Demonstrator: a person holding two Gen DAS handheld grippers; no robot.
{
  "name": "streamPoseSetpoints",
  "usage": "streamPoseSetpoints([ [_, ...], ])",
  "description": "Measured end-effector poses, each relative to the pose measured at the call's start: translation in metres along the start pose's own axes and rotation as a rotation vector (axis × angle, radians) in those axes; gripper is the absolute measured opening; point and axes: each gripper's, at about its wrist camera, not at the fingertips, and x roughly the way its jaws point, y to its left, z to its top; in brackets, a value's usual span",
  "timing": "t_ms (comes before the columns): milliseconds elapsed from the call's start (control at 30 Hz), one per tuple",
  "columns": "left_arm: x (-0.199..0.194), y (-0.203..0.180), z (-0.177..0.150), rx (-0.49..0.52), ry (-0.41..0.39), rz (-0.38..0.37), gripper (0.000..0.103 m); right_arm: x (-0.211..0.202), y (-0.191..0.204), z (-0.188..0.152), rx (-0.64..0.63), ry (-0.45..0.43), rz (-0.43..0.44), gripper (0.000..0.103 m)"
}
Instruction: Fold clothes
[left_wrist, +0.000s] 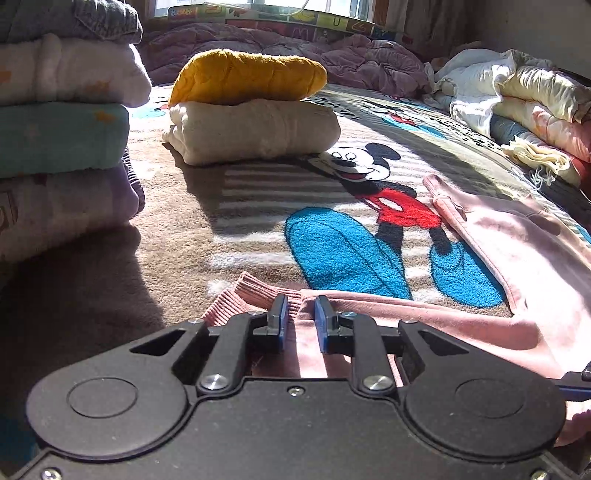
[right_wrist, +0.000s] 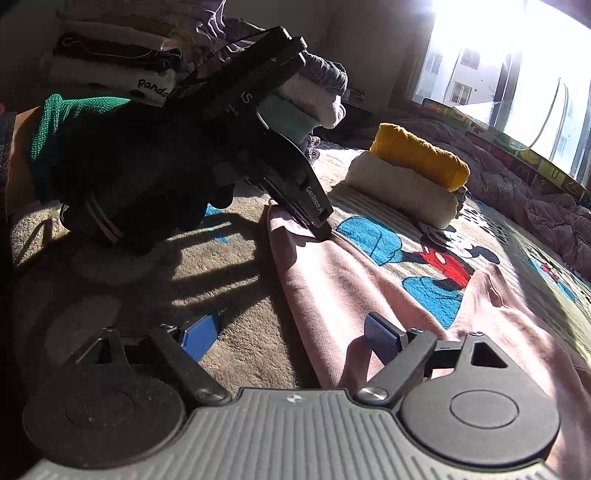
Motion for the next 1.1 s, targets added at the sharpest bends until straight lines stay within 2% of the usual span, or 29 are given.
streamPoseSetpoints([
  [100,-0.005,0.011,0.001,-0.065,-0.032,0.008,0.027,0.002,-0.004,-0.002,0.029,0.004,0.001,0.09],
  [167,-0.013,0.024,0.001,-0.133,-0.069,0.085,0.018,0.002,-0.004,-0.004,0.036,0.003,-0.002,0.091],
  [233,-0.025,0.04,0.001,-0.206,-0.104,0.15,0.018,0.002,-0.006,-0.004,0.046,0.001,-0.009,0.091],
  [267,-0.034,0.047,0.001,-0.234,-0.129,0.155,0.018,0.001,-0.006,-0.005,0.046,-0.004,-0.014,0.091],
  [300,-0.041,0.047,0.001,-0.231,-0.141,0.123,0.018,-0.001,-0.005,-0.005,0.043,-0.013,-0.019,0.091],
  [400,-0.062,0.044,0.002,-0.193,-0.161,-0.007,0.018,-0.006,-0.005,-0.005,0.039,-0.032,-0.034,0.091],
  [467,-0.058,0.032,-0.003,-0.122,-0.112,-0.066,0.018,-0.005,-0.005,-0.005,0.045,-0.031,-0.04,0.091],
  [500,-0.048,0.025,-0.007,-0.081,-0.053,-0.062,0.018,-0.004,-0.006,-0.005,0.048,-0.028,-0.04,0.091],
  [533,-0.032,0.016,-0.014,-0.022,0.017,0.011,0.021,-0.003,-0.006,-0.005,0.05,-0.022,-0.04,0.091],
  [567,-0.026,0.011,-0.019,0.006,0.023,0.041,0.026,-0.002,-0.006,-0.004,0.05,-0.017,-0.04,0.091],
  [667,-0.04,0.0,-0.005,-0.006,-0.048,0.026,0.021,-0.005,-0.005,-0.002,0.047,-0.004,-0.041,0.091],
  [733,-0.049,-0.014,0.001,0.015,-0.078,-0.085,0.021,-0.01,-0.005,0.0,0.051,0.004,-0.042,0.091],
  [833,-0.043,-0.048,-0.001,0.09,-0.062,-0.239,0.021,-0.017,-0.004,-0.001,0.068,0.018,-0.041,0.091],
  [933,-0.025,-0.083,-0.007,0.17,0.006,-0.303,0.021,-0.022,0.0,-0.004,0.087,0.038,-0.024,0.091],
  [967,-0.013,-0.092,-0.011,0.207,0.052,-0.247,0.024,-0.021,0.001,-0.006,0.093,0.049,-0.006,0.091],
  [1033,-0.005,-0.087,-0.009,0.163,0.067,-0.144,0.017,-0.021,0.002,-0.01,0.106,0.069,0.028,0.091],
  [1100,-0.014,-0.079,-0.004,0.123,0.027,-0.144,0.014,-0.021,0.002,-0.013,0.12,0.086,0.057,0.091],
])
